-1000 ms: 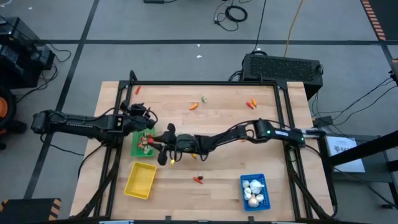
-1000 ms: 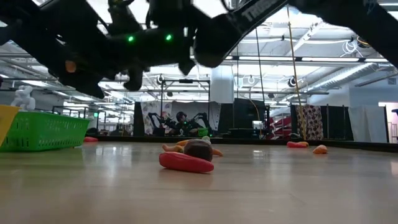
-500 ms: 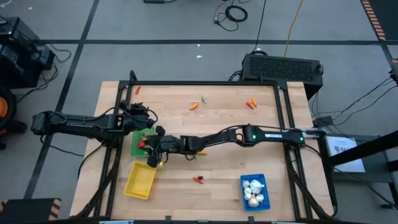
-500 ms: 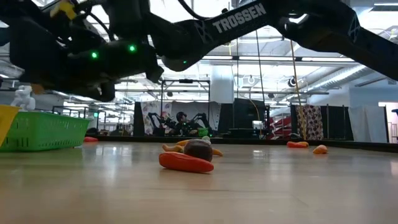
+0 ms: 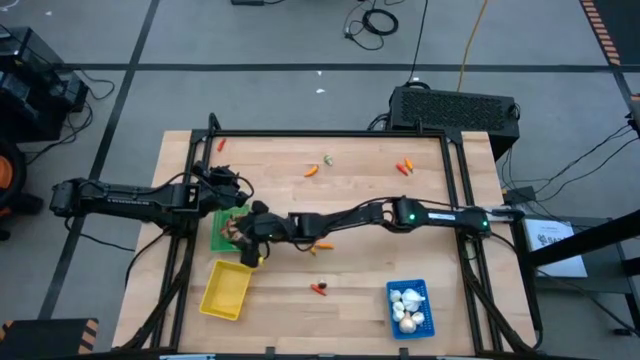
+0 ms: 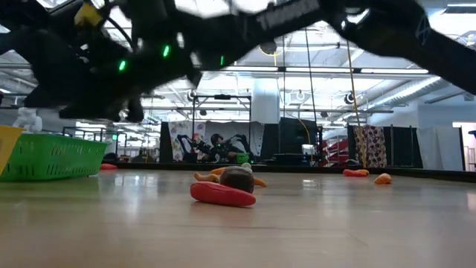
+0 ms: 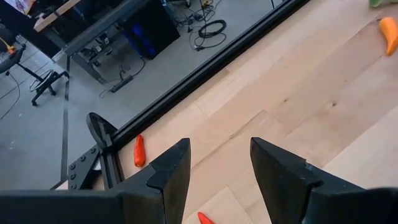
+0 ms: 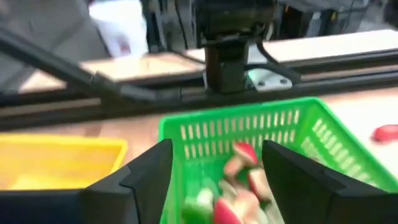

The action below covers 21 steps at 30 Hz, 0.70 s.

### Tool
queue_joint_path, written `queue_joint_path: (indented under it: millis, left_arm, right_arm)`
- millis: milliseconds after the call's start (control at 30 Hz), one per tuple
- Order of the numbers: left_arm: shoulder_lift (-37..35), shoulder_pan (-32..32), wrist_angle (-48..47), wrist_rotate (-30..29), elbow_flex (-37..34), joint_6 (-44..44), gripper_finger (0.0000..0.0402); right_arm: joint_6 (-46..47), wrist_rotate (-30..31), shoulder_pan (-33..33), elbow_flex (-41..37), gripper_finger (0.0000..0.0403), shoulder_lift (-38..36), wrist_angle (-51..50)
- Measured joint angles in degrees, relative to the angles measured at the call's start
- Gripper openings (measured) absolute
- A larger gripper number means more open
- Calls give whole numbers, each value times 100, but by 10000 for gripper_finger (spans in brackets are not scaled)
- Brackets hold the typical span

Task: Sort produce into baskets
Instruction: Adjust the yellow bin

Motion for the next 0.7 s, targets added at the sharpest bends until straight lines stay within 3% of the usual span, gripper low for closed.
queue_joint_path:
  millis: [200,367,467,700]
  left_arm:
    - [-1,-2,-16,71,-2,1,176]
    - [-1,-13,163,225,-4,47,176]
    - [-1,-13,339,403,2,59,176]
    - [-1,-15,508,655,7,163,176]
  right_arm:
    - [-120,-105,102,28,243,-1144,-2353]
    - [453,-97,465,11,237,-1615,-3949]
    - [549,-85,718,11,232,-1619,-4108]
    - [507,-103,1145,-13,184,-632,-2916]
